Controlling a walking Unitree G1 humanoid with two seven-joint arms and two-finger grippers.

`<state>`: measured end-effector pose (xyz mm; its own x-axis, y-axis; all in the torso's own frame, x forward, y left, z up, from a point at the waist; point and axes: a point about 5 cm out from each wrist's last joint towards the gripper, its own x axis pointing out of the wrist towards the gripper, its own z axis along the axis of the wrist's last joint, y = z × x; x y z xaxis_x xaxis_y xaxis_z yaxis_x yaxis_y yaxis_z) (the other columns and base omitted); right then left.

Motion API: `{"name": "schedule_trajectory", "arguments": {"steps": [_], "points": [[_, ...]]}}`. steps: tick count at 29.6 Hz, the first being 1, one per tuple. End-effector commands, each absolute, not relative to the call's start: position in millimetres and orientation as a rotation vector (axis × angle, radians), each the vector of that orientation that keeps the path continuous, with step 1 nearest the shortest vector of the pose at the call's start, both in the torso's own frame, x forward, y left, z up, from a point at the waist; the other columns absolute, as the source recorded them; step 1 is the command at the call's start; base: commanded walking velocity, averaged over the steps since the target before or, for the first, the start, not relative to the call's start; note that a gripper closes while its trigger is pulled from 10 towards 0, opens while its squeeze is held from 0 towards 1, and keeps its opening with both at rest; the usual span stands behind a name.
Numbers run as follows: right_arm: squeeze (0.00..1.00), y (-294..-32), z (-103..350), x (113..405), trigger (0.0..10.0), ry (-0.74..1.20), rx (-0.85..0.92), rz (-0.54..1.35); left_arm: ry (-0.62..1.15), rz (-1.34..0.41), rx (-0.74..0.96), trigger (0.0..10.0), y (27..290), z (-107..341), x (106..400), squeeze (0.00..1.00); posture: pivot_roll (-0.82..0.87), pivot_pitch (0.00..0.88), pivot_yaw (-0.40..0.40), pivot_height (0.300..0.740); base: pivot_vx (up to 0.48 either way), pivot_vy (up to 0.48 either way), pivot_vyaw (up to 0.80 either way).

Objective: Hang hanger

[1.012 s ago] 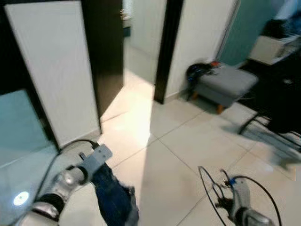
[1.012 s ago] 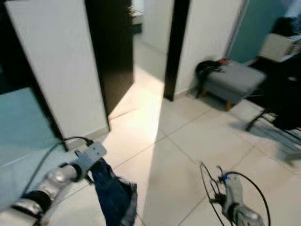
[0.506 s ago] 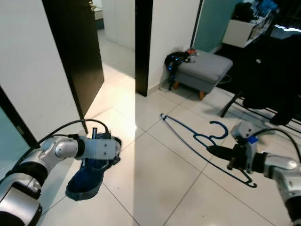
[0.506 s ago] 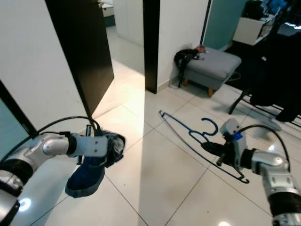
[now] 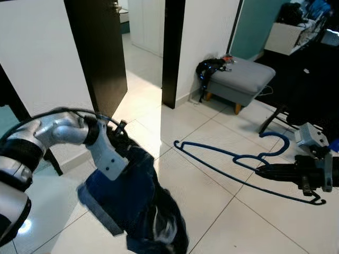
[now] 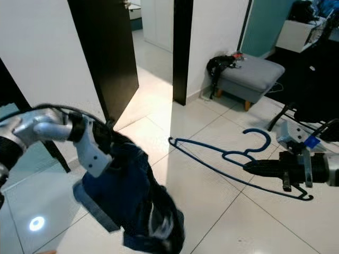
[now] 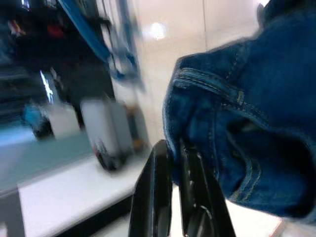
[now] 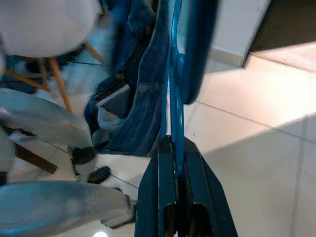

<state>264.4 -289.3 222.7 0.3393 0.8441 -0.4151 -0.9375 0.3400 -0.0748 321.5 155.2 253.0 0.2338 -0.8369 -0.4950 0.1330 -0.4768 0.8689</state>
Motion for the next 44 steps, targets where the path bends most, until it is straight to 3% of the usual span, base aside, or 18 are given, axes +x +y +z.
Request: {"name": "schedule_trajectory", "arguments": {"steps": [1, 7, 20, 30, 44], "points": [[0.00, -280, 234, 264, 10.0, 0.302, -0.327, 1.243, -0.691, -1.436, 1.553, 10.0, 153, 262, 313, 0.00, 0.01, 0.050, 0.006, 0.740, 0.000, 0.000, 0.00], [0.00, -261, 251, 260, 10.0, 0.278, -0.372, 1.319, -0.563, -1.483, 1.502, 10.0, 156, 273, 314, 0.00, 0.01, 0.048, 0.007, 0.740, 0.000, 0.000, 0.00], [0.00, -262, 263, 250, 10.0, 0.280, -0.414, 1.344, -0.492, -1.492, 1.476, 10.0, 163, 277, 321, 0.00, 0.00, 0.049, 0.008, 0.740, 0.000, 0.000, 0.00], [0.00, -264, 250, 252, 10.0, 0.340, -0.451, 1.335, -0.692, -1.555, 1.452, 10.0, 144, 297, 305, 0.00, 0.01, 0.047, 0.006, 0.740, 0.000, 0.000, 0.00], [0.00, -249, 236, 264, 10.0, 0.360, -0.521, 1.316, -0.818, -1.583, 1.382, 10.0, 128, 307, 292, 0.00, 0.01, 0.041, 0.001, 0.740, 0.000, 0.000, 0.00]]}}
